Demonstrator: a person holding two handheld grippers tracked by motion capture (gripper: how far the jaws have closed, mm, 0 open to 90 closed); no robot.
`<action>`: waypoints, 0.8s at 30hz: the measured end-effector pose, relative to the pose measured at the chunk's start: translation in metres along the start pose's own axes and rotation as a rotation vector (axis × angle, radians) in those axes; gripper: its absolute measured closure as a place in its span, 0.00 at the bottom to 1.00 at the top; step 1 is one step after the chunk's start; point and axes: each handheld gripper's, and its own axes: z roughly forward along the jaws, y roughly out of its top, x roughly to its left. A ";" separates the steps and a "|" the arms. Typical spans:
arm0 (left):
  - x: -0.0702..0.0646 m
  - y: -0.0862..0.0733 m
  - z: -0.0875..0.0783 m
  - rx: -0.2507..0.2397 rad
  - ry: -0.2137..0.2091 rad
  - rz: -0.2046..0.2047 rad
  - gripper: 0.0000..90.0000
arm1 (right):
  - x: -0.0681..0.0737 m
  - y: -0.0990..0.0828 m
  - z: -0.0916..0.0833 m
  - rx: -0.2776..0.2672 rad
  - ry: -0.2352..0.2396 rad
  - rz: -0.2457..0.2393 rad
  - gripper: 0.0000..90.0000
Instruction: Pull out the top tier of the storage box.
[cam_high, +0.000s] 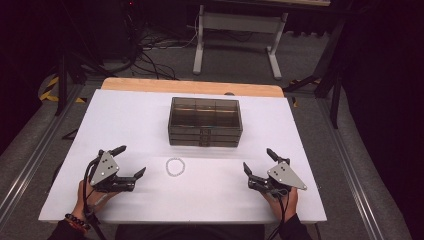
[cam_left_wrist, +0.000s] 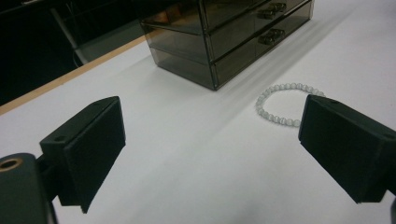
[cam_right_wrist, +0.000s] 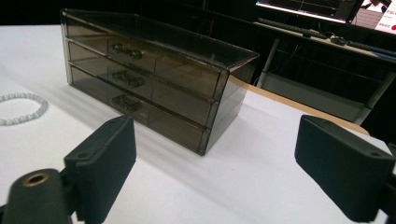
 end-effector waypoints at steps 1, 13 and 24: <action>0.000 0.000 0.000 -0.003 0.006 0.006 0.09 | 0.000 -0.001 0.001 0.001 -0.003 -0.002 0.16; -0.006 -0.005 -0.005 0.023 0.007 -0.018 0.09 | 0.016 0.010 0.019 -0.010 -0.014 -0.042 0.25; -0.008 -0.011 -0.010 0.060 0.042 -0.012 0.09 | 0.052 0.028 0.075 -0.013 -0.003 -0.120 0.43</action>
